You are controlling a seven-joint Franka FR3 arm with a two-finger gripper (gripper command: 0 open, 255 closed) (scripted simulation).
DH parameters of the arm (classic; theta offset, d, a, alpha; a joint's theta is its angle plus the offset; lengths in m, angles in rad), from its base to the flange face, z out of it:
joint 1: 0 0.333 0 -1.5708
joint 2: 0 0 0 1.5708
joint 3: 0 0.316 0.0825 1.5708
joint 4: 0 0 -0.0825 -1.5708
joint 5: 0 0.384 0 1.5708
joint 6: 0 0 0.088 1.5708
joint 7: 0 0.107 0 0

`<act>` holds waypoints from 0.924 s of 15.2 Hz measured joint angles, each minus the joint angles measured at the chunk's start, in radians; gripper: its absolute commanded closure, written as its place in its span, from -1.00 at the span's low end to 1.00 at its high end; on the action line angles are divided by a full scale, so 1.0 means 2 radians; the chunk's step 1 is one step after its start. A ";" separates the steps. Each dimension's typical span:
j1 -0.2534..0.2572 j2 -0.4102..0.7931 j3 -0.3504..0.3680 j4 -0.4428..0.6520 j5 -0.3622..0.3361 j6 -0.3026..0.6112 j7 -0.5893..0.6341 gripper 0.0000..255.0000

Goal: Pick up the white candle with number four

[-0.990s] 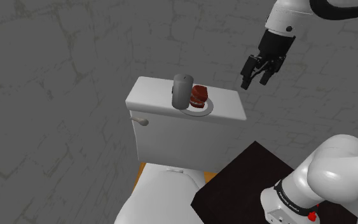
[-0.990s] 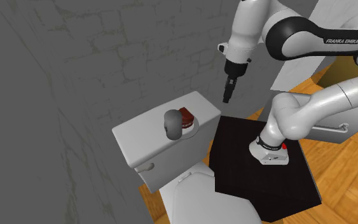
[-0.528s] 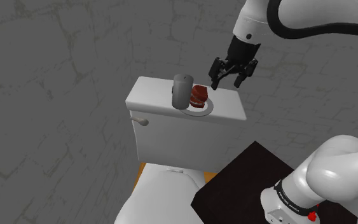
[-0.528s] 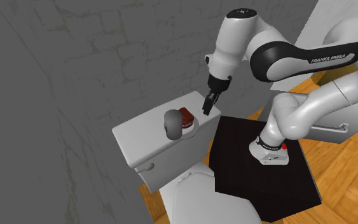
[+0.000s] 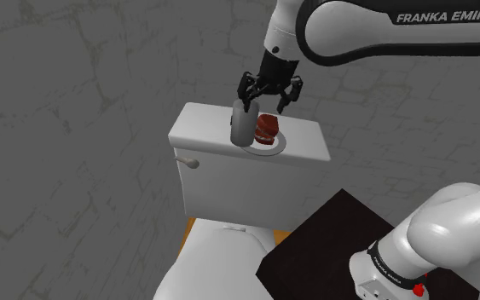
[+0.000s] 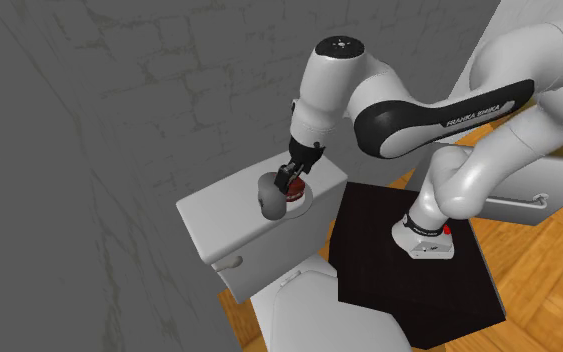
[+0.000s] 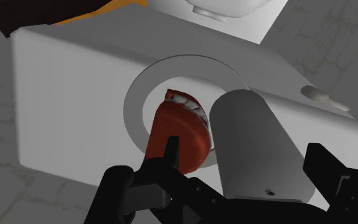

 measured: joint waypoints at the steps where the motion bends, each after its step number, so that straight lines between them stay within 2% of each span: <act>1: -0.006 0.020 0.012 0.014 -0.011 0.010 0.022 -1.00; 4: -0.013 0.048 0.029 0.024 -0.028 0.032 0.055 -1.00; 10: -0.013 0.057 0.035 -0.006 -0.033 0.071 0.066 -1.00; 11: -0.013 0.058 0.036 -0.008 -0.033 0.073 0.067 1.00; 14: -0.013 0.058 0.037 -0.009 -0.033 0.076 0.068 1.00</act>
